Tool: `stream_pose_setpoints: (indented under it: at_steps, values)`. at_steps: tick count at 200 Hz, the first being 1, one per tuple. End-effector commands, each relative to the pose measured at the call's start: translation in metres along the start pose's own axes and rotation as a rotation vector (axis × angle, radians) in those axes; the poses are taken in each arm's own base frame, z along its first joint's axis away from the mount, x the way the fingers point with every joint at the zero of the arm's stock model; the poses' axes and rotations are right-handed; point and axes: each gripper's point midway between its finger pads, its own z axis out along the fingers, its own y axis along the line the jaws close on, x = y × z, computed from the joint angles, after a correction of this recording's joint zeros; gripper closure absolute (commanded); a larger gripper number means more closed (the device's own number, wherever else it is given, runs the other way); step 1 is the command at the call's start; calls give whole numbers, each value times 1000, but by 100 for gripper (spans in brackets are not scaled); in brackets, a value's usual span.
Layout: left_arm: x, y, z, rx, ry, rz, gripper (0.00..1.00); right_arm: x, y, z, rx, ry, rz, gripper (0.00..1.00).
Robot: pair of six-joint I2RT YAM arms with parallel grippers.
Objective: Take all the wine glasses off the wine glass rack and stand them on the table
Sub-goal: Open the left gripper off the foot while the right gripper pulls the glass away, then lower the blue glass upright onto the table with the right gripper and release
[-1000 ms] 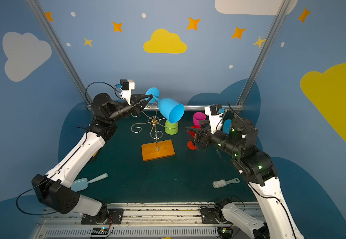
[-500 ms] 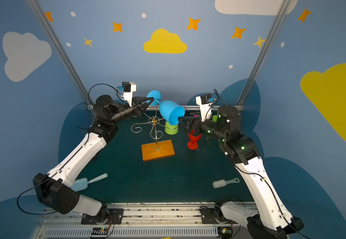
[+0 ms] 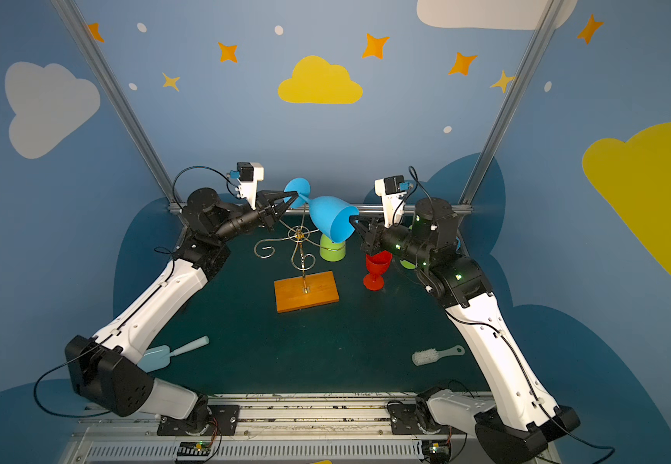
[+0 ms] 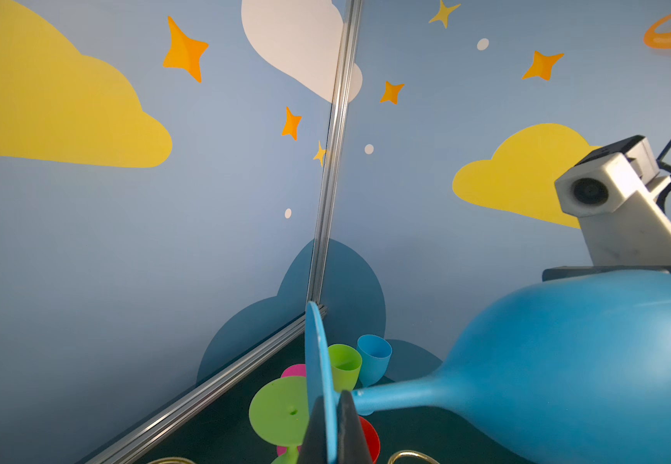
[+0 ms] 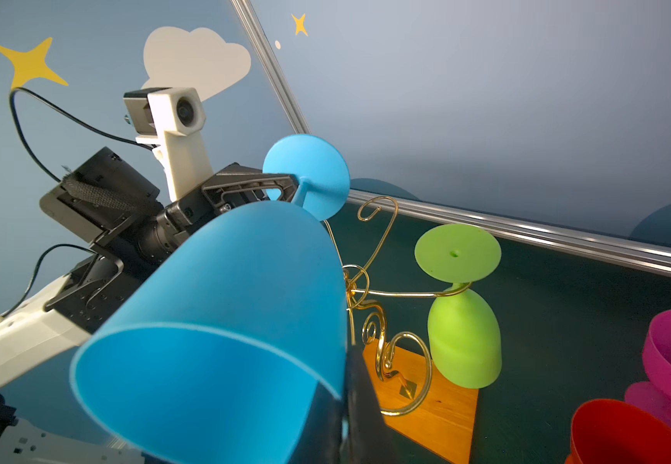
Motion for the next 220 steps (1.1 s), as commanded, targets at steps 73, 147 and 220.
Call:
stream_pose_setpoints:
  at_steps: [73, 147, 220]
  values:
    - [-45, 24, -51, -238, -141, 86, 18, -17, -8, -104, 261, -112, -102, 100]
    - [-66, 49, -100, -409, -244, 97, 9, 67, -54, -203, 698, 295, -85, 100]
    - [-57, 56, -125, -468, -258, 68, 9, 157, -95, -182, 794, 684, 6, 100]
